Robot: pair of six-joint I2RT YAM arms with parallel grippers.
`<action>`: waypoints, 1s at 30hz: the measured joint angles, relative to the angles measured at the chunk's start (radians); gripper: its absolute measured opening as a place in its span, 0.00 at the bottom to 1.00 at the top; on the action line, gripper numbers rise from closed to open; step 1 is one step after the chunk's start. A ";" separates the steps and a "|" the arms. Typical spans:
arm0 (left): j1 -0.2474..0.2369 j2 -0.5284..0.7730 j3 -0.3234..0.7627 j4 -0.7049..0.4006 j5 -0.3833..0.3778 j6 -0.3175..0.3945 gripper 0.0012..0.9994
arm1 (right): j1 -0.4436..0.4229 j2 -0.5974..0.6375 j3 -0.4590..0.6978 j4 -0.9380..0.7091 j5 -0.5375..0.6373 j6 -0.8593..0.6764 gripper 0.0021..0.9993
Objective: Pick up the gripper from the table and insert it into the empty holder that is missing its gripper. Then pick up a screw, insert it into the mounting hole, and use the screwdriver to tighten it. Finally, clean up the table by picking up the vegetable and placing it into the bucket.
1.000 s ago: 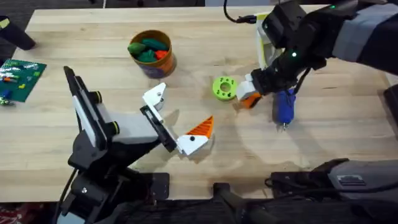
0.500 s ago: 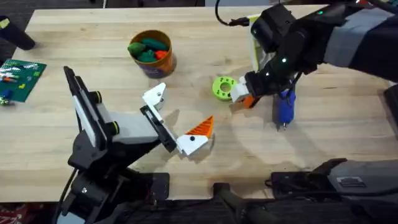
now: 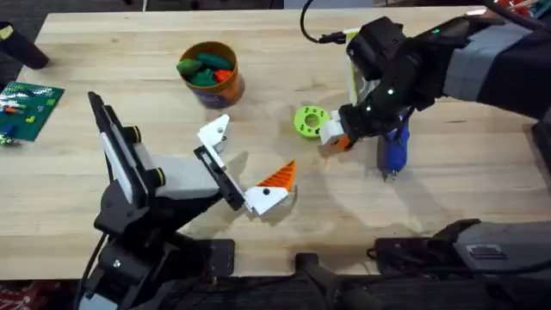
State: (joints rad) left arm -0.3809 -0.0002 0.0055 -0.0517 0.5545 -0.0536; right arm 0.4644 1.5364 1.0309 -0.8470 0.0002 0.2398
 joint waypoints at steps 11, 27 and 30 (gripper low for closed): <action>0.000 0.000 0.000 0.000 0.000 0.000 0.99 | 0.000 0.000 0.000 -0.011 0.005 0.006 0.06; 0.000 0.000 0.000 0.000 0.000 0.000 0.99 | 0.000 -0.008 0.004 -0.076 -0.146 -0.032 0.02; 0.000 0.000 0.000 0.000 0.000 0.000 0.99 | 0.000 -0.021 0.018 -0.098 -0.201 -0.057 0.02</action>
State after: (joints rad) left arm -0.3809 -0.0002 0.0055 -0.0519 0.5545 -0.0536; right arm 0.4644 1.5152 1.0486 -0.9446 -0.2004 0.1830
